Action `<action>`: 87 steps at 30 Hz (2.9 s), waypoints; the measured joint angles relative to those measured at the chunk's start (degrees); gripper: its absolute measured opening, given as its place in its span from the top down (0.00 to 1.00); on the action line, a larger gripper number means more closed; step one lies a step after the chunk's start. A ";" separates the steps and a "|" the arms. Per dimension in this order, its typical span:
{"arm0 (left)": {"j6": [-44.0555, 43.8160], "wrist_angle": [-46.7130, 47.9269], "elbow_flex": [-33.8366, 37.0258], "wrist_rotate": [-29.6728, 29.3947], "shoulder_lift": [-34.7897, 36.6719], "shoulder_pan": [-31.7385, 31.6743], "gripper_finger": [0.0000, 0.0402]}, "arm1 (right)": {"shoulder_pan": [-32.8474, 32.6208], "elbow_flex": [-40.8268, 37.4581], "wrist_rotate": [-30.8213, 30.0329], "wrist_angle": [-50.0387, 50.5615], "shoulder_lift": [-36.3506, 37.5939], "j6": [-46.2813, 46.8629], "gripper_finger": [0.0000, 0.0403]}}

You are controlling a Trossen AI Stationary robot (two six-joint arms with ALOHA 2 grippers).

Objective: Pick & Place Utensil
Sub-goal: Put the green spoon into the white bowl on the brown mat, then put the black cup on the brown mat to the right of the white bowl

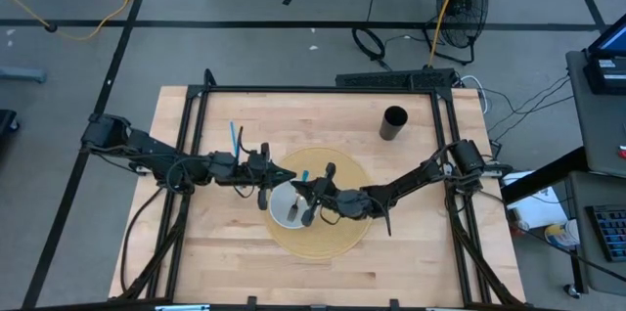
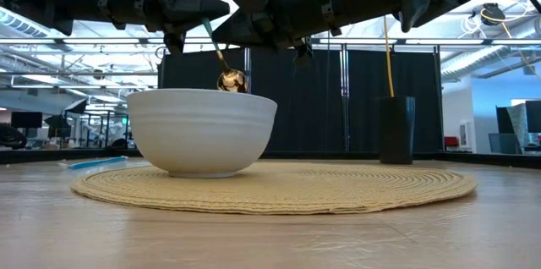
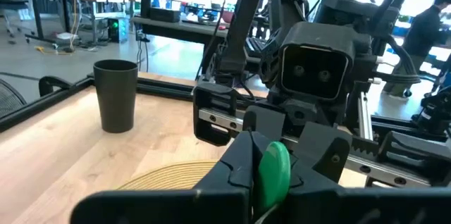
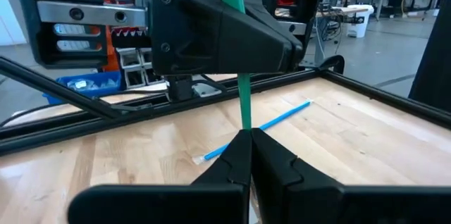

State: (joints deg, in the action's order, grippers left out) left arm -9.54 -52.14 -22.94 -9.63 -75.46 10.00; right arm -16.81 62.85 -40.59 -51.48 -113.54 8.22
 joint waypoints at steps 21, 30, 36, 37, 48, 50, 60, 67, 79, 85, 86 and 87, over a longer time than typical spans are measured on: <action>-3.71 3.29 0.02 5.26 0.13 0.03 1.00 | -3.94 -0.11 -7.63 2.49 2.62 -5.08 0.82; -4.45 5.11 0.02 5.21 0.15 0.04 1.00 | -5.44 -0.11 -7.86 1.80 4.00 -11.62 0.73; -3.28 5.42 0.02 3.45 0.15 -0.27 1.00 | -8.73 -0.11 -17.68 4.39 7.57 -18.41 0.70; -3.16 5.48 0.02 3.43 0.15 -0.45 1.00 | -9.43 -0.11 -19.78 5.19 8.34 -19.25 0.70; -2.60 7.43 0.02 3.21 0.15 -2.58 1.00 | -16.30 -0.11 -33.10 15.70 14.36 -20.94 0.70; -2.41 6.99 0.02 3.28 0.15 -2.56 1.00 | -17.34 -0.11 -34.84 17.71 14.69 -20.76 0.70; 3.26 6.62 0.02 3.56 0.86 -2.67 0.97 | -19.30 -3.88 -37.97 30.22 15.35 -4.93 0.71; 3.45 11.65 0.02 3.54 6.14 -4.03 0.99 | -20.41 -17.27 -29.24 35.60 23.73 18.37 0.71; 2.75 37.06 0.04 0.56 19.25 -4.84 0.86 | -20.64 -37.29 -15.58 40.54 42.08 40.07 0.71; 0.40 47.04 0.04 0.41 23.71 -4.63 0.76 | -18.79 -38.38 -11.82 53.23 49.80 44.47 0.71; 0.40 48.03 0.04 0.16 24.26 -4.65 0.76 | -18.42 -38.38 -11.62 55.07 51.07 44.46 0.71; 0.37 49.05 0.04 -0.09 24.85 -4.66 0.75 | -18.06 -38.38 -11.59 56.44 52.28 44.32 0.71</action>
State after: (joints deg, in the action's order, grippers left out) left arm -9.17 -3.09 -22.90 -9.71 -50.61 5.34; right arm -34.88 24.47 -52.18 4.96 -61.25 52.54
